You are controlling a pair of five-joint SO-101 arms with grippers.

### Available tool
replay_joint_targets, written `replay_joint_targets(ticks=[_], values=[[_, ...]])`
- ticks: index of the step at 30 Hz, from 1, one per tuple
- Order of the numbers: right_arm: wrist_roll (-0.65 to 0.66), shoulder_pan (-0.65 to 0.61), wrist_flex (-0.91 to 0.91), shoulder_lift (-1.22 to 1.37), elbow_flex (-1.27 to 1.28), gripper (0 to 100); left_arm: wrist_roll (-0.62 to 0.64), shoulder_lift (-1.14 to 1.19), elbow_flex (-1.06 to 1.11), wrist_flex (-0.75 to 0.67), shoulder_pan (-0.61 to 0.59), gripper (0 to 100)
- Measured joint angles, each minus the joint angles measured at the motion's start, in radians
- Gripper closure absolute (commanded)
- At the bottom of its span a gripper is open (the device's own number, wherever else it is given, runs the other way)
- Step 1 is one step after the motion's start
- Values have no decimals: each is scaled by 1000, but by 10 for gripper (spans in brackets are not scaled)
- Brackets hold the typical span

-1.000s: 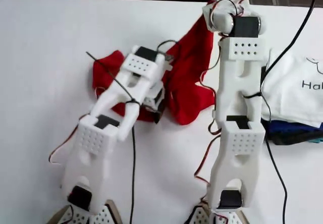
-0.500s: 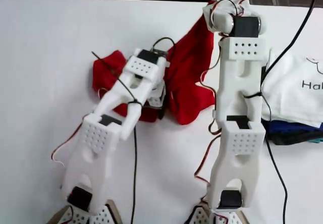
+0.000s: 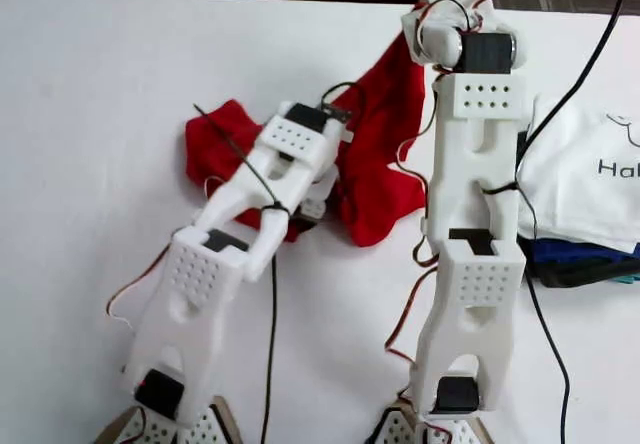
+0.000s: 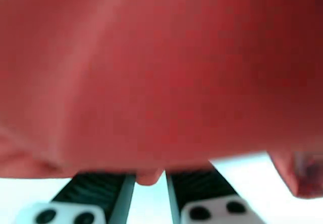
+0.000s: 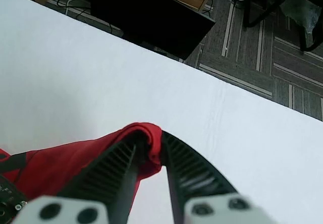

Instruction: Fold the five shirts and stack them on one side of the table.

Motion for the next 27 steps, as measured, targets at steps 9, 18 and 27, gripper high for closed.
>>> replay_joint_targets(ticks=[9, 18, 27], values=[[9, 0, 58, 0, 0, 978, -106, -215, 15, 66, -153, 975], [94, -18, 196, 0, -54, 978, -244, -528, 15, 71, -333, 975], [173, -58, 330, -130, -318, 978, -298, -769, 17, 74, -488, 975]])
